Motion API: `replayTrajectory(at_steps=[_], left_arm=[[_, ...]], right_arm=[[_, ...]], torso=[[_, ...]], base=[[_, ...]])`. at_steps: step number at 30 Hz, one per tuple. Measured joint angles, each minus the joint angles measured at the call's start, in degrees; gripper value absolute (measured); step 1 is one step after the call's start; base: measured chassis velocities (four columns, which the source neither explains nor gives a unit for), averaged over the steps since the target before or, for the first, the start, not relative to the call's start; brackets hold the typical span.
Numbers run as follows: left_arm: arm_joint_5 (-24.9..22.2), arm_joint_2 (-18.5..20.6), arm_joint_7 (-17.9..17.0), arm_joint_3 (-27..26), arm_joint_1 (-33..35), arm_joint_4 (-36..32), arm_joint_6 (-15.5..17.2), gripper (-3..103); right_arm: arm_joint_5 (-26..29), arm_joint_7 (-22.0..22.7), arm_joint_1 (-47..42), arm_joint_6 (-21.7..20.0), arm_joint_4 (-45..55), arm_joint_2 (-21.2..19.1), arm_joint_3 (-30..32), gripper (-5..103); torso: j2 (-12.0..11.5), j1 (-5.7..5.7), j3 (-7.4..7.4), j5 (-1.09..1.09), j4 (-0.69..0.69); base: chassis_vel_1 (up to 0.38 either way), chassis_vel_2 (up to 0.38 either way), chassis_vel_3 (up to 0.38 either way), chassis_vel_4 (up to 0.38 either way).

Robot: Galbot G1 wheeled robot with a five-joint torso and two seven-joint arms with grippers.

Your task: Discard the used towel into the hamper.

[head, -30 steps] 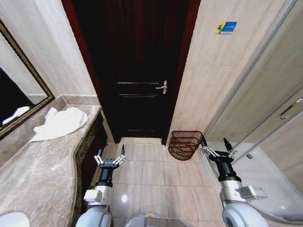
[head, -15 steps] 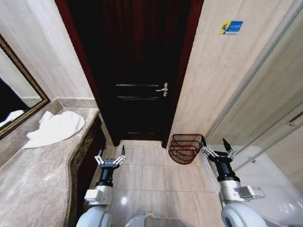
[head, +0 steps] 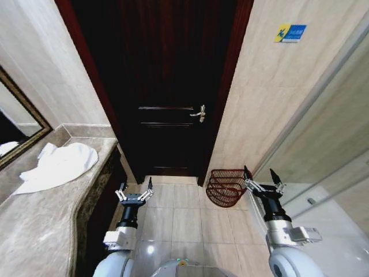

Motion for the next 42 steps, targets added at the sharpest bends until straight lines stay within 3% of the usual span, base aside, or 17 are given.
replayTrajectory(at_steps=[30, 42], left_arm=[[-0.12, -0.01, -2.3, -0.26, -0.14, -0.28, -1.16, 100], [0.37, 0.0, -2.63, -0.3, -0.11, -0.65, -2.77, 100]], right_arm=[[0.08, 0.74, 0.47, 1.69, -0.19, -0.01, -0.65, 100], [-0.03, 1.28, 0.32, 1.32, 0.27, -0.39, -0.9, 100]], torso=[[-0.01, 0.02, 0.01, 0.02, 0.02], [0.01, -0.03, -0.01, 0.01, 0.0]], base=[[-0.147, 0.146, 0.147, -0.157], [-0.025, 0.022, 0.025, -0.019]])
